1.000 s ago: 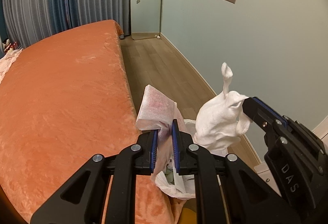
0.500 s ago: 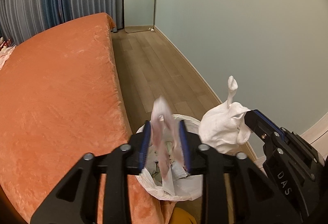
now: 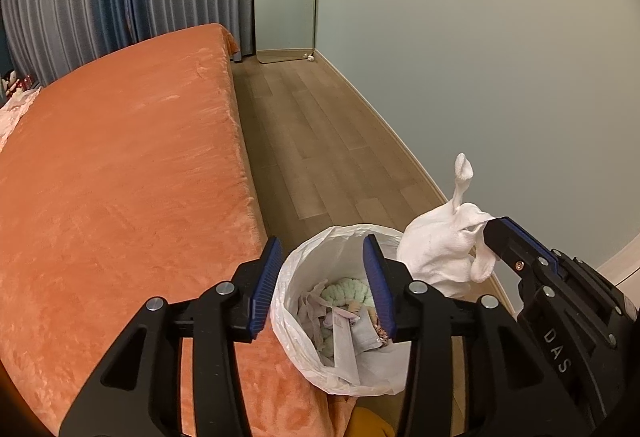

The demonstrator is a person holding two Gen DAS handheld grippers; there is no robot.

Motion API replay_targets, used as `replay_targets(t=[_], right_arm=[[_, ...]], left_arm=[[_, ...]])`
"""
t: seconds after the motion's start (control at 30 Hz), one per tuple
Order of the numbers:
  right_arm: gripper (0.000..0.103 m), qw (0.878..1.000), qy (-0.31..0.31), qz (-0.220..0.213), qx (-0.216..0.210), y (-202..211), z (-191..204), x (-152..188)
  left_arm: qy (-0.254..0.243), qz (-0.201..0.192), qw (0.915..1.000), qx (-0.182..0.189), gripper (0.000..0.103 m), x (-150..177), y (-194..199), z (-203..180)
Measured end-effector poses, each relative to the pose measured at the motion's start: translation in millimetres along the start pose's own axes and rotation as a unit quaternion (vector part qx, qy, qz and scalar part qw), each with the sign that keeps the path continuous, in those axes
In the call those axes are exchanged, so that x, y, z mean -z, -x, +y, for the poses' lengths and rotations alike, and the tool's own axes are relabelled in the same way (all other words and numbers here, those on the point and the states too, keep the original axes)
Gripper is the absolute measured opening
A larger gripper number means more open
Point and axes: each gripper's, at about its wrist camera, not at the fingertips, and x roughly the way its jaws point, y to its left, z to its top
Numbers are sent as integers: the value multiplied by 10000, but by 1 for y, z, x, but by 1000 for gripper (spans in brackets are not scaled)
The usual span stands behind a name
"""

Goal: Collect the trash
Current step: 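Open both tools to drop the wrapper and glove into the bin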

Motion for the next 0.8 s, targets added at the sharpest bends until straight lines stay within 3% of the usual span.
replay_targets(t=[0.23, 0.43, 0.5, 0.63, 0.8], right_arm=[[9, 9999, 12, 146, 1, -6, 7, 3], [27, 9996, 139, 249, 35, -6, 16, 6], [34, 9995, 179, 273, 54, -5, 19, 8], [41, 9990, 293, 291, 167, -2, 24, 11], [54, 9980, 453, 324, 293, 2, 28, 17]], left_arm=[[136, 22, 9997, -189, 49, 1, -4, 17], [130, -29, 9993, -349, 54, 7, -1, 26], [118, -66, 9990, -418, 60, 10, 0, 29], [110, -55, 9988, -465, 61, 15, 2, 34], [134, -68, 9978, -653, 73, 23, 5, 40]])
